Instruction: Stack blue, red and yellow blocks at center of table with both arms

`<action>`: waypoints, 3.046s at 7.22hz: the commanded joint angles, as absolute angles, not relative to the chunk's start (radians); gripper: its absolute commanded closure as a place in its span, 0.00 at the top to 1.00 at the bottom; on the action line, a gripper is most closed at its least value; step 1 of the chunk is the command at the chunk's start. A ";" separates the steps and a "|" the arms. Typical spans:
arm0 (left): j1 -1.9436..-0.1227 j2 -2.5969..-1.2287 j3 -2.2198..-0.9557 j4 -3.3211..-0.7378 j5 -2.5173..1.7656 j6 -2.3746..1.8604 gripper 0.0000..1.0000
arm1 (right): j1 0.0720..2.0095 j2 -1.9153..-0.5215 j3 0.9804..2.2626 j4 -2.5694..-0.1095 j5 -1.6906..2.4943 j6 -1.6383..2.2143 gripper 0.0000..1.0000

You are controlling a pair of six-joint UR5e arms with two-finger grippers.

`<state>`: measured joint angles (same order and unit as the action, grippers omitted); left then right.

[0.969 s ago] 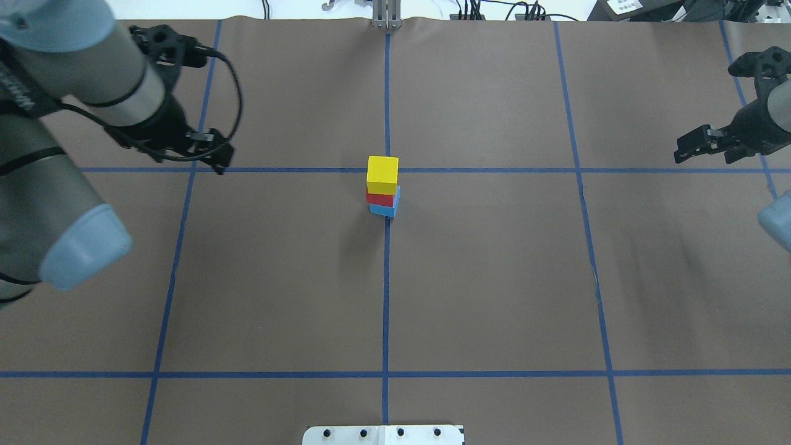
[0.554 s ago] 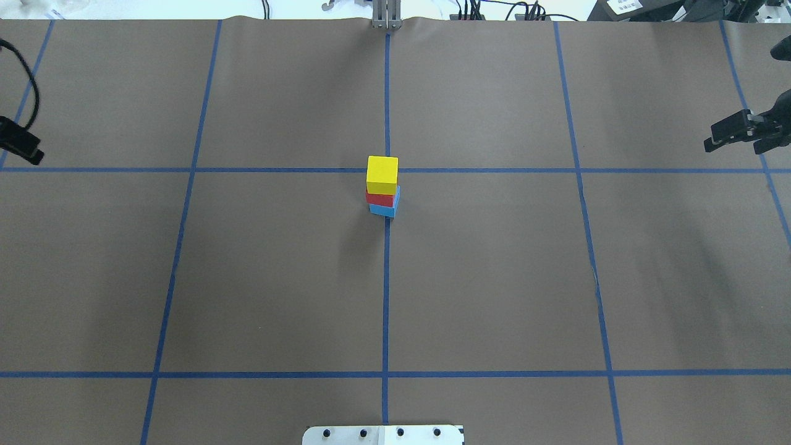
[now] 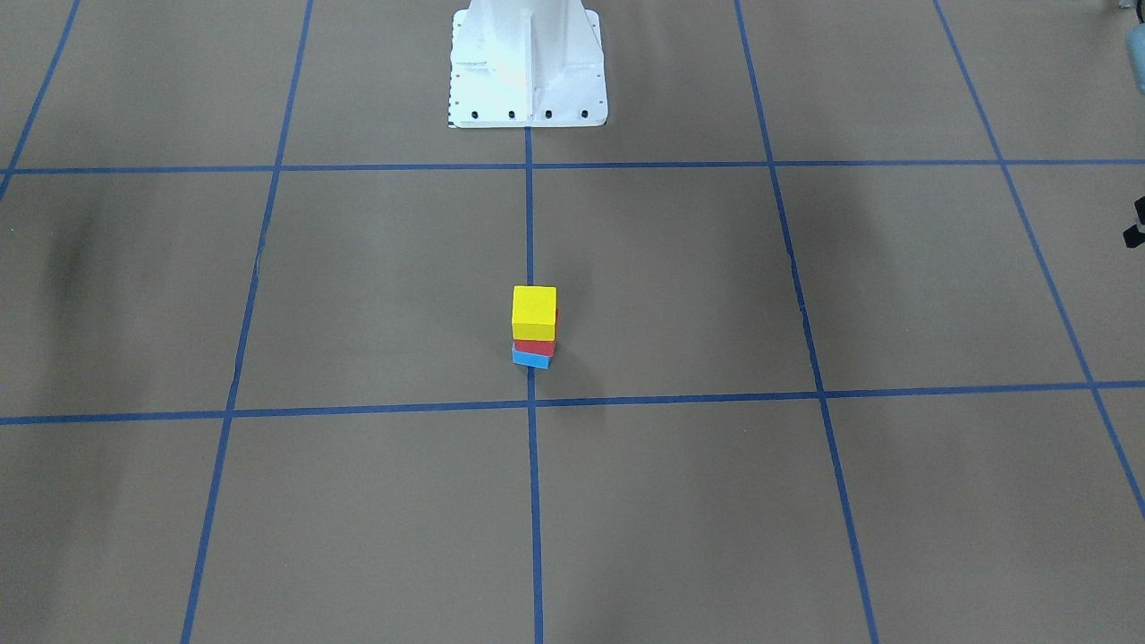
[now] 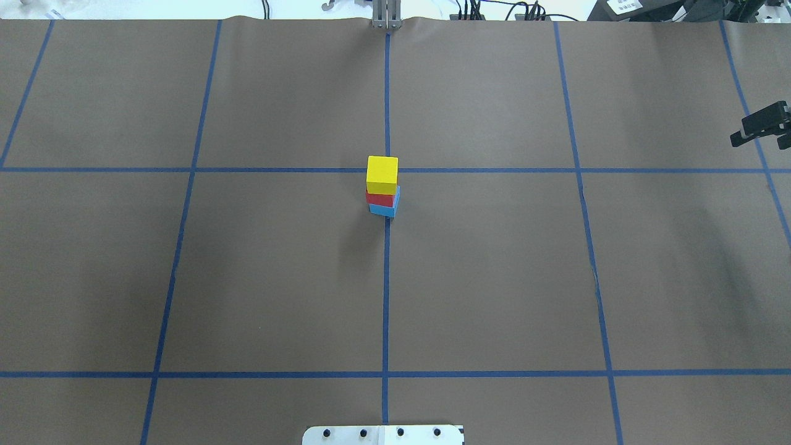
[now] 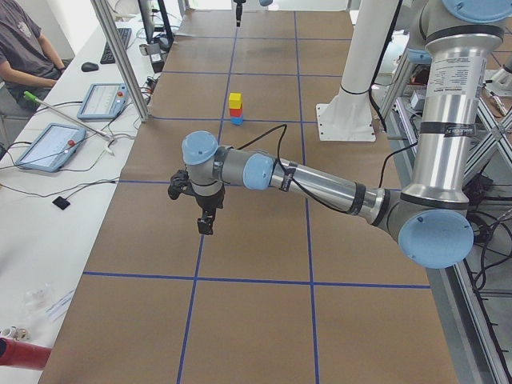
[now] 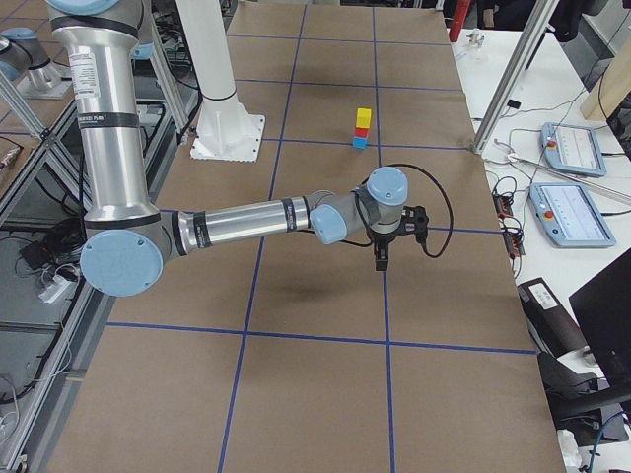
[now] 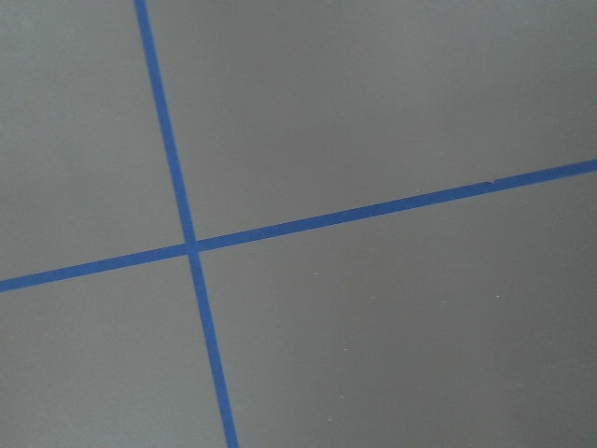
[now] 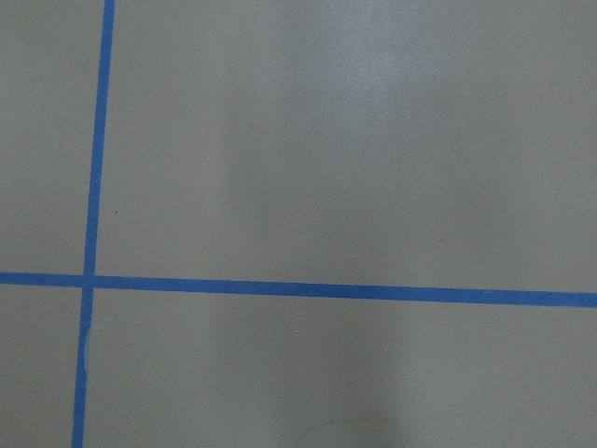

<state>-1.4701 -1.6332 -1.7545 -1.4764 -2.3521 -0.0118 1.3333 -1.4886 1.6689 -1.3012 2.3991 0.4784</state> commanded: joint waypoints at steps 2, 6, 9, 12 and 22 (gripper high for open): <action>-1.506 -1.626 -1.713 -1.479 -2.382 -0.014 0.99 | 1.385 -1.488 1.667 -1.313 2.413 0.408 1.00; -1.506 -1.629 -1.721 -1.480 -2.382 -0.018 0.99 | 1.393 -1.494 1.663 -1.315 2.402 0.367 1.00; -1.505 -1.632 -1.726 -1.479 -2.384 -0.017 0.99 | 1.393 -1.506 1.651 -1.315 2.418 0.367 1.00; -1.506 -1.609 -1.767 -1.479 -2.384 -0.017 0.99 | 1.408 -1.532 1.660 -1.307 2.404 0.377 1.00; -1.509 -1.542 -1.885 -1.479 -2.385 -0.017 0.99 | 1.408 -1.554 1.664 -1.299 2.405 0.368 1.00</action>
<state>-1.5089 -1.5562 -1.8675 -1.4788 -2.3848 -0.0169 1.4089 -1.5511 1.6629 -1.2987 2.4085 0.3672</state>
